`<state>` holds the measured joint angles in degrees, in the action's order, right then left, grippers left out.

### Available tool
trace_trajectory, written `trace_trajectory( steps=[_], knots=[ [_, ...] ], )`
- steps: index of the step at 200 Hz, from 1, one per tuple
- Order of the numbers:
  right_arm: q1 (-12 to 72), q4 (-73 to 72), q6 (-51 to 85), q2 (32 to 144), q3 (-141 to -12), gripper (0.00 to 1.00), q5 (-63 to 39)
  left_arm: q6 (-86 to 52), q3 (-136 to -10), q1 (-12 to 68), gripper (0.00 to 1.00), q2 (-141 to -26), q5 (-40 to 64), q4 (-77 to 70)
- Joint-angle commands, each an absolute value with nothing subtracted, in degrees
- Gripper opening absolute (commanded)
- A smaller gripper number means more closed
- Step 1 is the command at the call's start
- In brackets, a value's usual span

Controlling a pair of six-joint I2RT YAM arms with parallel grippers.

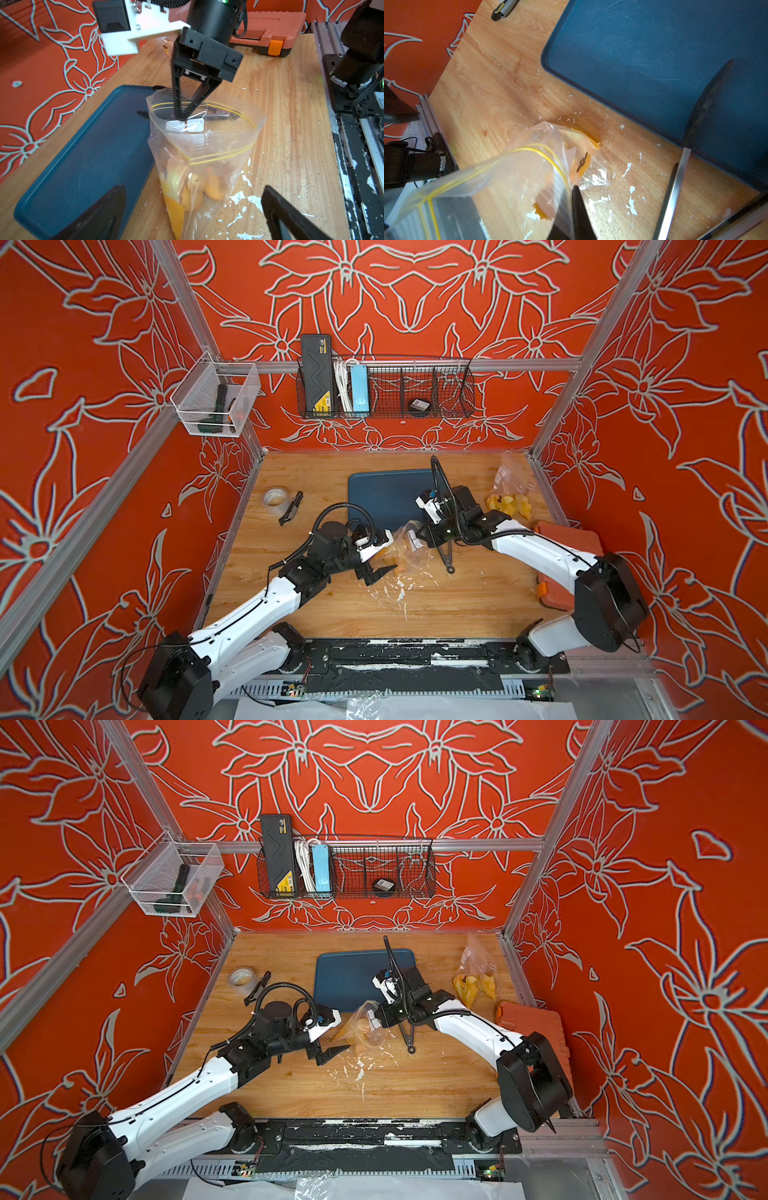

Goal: Put the cookies into a resealable bag to prevent moisture
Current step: Place the ziploc bag at the center of the board.

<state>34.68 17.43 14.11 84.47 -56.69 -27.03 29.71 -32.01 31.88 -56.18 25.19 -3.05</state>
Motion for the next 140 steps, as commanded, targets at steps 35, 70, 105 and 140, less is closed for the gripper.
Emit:
trace_trajectory(
  steps=[35,70,105,140],
  knots=[
    [34.6,15.3,13.1,82.2,-55.5,0.0,-30.3,34.9,-33.3,33.9,1.0,-60.4,26.8,-6.1],
    [34.6,15.7,13.4,82.7,-55.7,0.0,-29.9,36.3,-33.6,37.6,1.0,-62.4,22.4,-8.7],
    [34.6,15.3,13.9,82.4,-55.5,0.0,-30.5,37.9,-34.4,38.5,0.96,-65.7,18.9,-11.0],
    [34.6,15.4,13.9,82.8,-55.6,0.0,-30.6,38.9,-35.7,38.5,0.89,-67.7,17.9,-11.3]
  ],
)
